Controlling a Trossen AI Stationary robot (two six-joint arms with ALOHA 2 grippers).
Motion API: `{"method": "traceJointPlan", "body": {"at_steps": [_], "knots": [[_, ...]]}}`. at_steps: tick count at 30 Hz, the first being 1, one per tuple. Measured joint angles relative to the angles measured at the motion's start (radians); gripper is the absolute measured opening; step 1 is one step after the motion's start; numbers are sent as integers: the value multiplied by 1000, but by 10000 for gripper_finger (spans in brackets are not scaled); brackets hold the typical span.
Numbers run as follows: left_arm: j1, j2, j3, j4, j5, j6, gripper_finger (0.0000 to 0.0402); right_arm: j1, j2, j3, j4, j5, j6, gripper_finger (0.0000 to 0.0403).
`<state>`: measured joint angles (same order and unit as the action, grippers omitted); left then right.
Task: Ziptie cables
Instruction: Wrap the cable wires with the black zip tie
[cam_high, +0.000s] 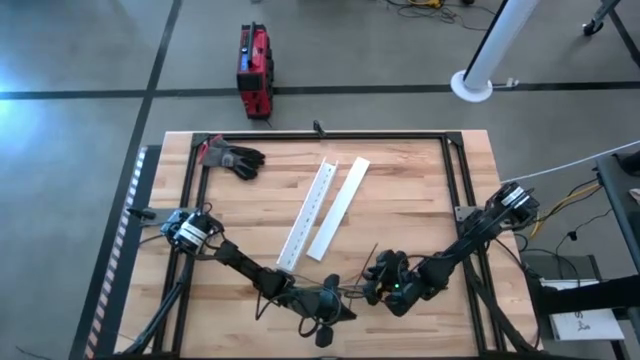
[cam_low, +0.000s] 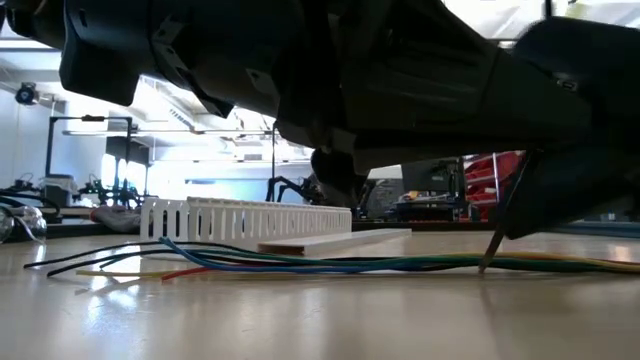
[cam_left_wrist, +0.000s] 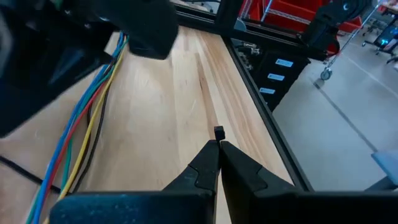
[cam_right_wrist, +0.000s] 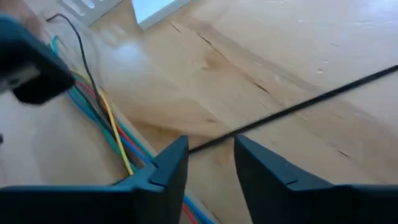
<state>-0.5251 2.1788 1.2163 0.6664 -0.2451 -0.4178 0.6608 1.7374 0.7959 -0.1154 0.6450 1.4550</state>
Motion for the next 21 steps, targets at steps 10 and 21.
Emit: {"method": "traceJointPlan", "body": {"at_steps": [10,21], "knots": [[-11,0,0,8,0,-37,0,-35,-1,-11,58,-69,16,168],[-11,0,0,24,0,-36,0,-68,71,-41,257,-111,29,142]]}}
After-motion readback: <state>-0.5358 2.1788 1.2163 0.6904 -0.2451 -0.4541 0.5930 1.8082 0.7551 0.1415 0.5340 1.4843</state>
